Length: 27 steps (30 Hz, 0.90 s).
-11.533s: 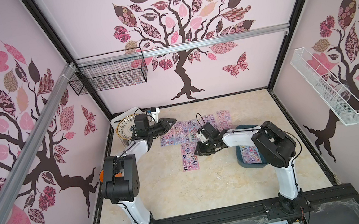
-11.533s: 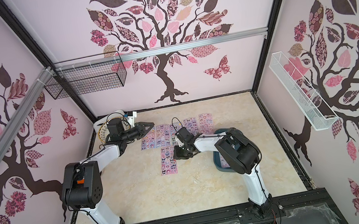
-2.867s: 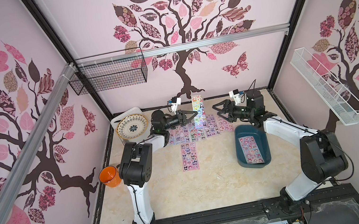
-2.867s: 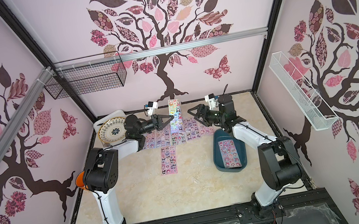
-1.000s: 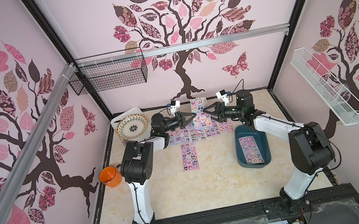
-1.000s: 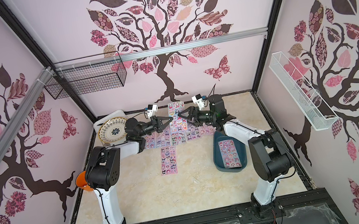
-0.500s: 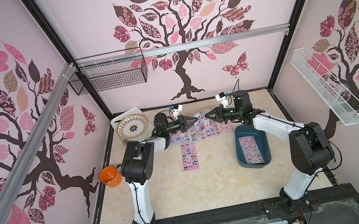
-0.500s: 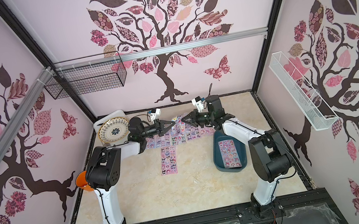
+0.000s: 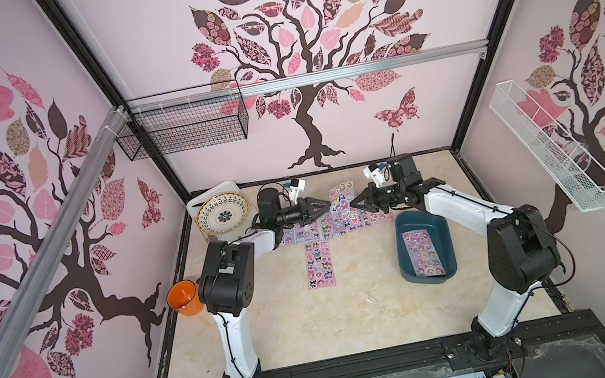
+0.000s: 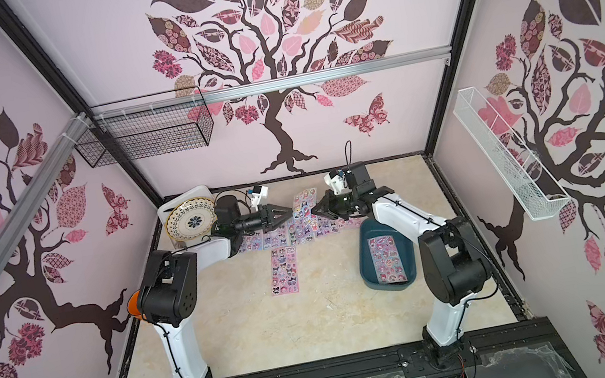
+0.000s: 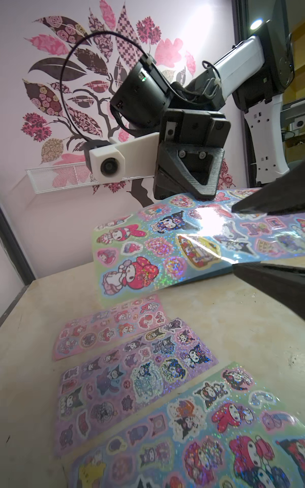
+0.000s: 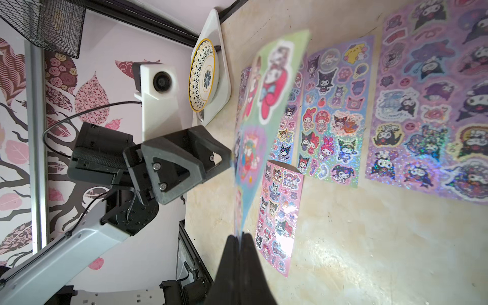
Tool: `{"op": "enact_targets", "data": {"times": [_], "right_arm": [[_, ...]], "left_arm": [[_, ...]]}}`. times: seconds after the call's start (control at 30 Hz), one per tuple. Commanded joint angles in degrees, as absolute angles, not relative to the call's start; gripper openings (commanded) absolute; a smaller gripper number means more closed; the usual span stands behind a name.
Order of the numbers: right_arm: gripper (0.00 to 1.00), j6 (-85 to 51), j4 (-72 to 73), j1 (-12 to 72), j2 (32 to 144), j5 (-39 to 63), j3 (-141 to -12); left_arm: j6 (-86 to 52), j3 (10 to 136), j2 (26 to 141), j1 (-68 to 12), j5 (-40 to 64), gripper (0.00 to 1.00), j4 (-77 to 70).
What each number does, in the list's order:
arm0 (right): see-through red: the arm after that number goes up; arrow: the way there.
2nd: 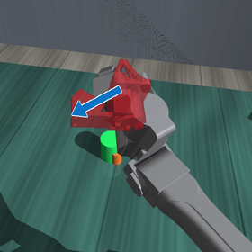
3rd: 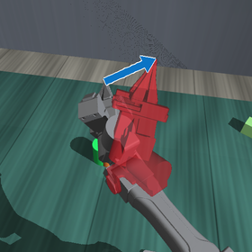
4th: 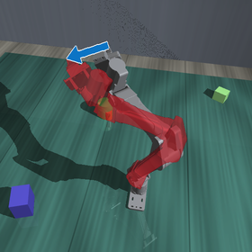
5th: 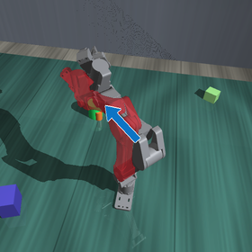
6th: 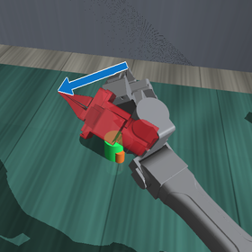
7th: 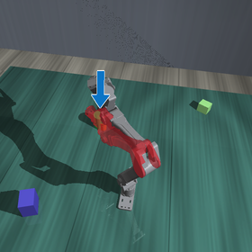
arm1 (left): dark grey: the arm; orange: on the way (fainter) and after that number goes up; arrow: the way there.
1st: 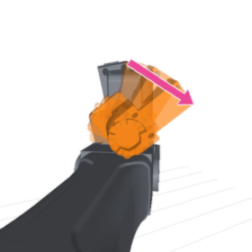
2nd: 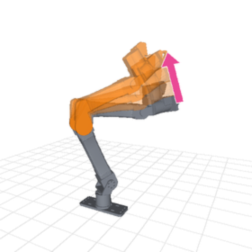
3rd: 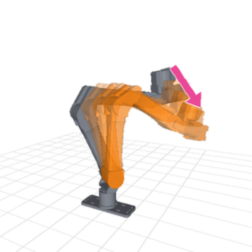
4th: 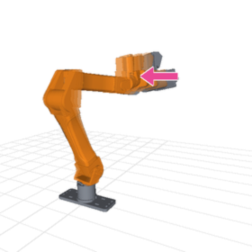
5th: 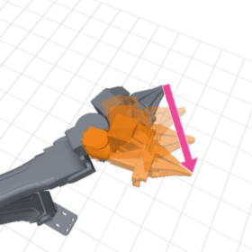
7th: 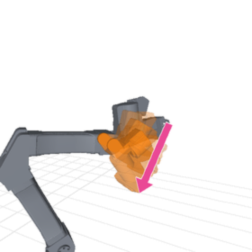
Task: Take the stickers out of the storage box
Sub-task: Pick up the sticker from the storage box, then place the sticker at the center of the board.
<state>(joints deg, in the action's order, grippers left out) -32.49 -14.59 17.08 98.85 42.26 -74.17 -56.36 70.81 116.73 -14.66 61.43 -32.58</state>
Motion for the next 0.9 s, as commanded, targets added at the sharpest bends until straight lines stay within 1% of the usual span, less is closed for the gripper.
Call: {"op": "enact_targets", "data": {"times": [0.0, 0.2, 0.4, 0.67, 0.77, 0.87], "right_arm": [[0.0, -31.7, -14.3, 17.1, 97.8, 45.0, -71.0], [0.0, -33.4, -6.9, 17.6, 96.6, 45.9, -59.0], [0.0, -36.4, 0.6, 18.5, 95.7, 48.7, -50.7], [0.0, -38.0, 0.7, 21.3, 89.4, 47.9, -48.6], [0.0, -38.0, 1.9, 22.2, 90.0, 47.3, -49.2], [0.0, -37.3, 1.2, 22.1, 93.0, 45.6, -49.4]], "left_arm": [[-53.9, 69.5, 114.6, -13.1, 60.7, 0.37, -31.0], [-51.7, 69.3, 113.8, -12.3, 59.8, 0.37, -28.4], [-51.5, 69.7, 114.5, -12.4, 59.6, 0.37, -28.2], [-52.3, 70.1, 115.3, -12.4, 59.3, 0.37, -29.4], [-53.5, 70.1, 115.6, -12.4, 59.4, 0.36, -30.9], [-53.7, 69.9, 115.3, -12.4, 59.7, 0.36, -31.3]]}}
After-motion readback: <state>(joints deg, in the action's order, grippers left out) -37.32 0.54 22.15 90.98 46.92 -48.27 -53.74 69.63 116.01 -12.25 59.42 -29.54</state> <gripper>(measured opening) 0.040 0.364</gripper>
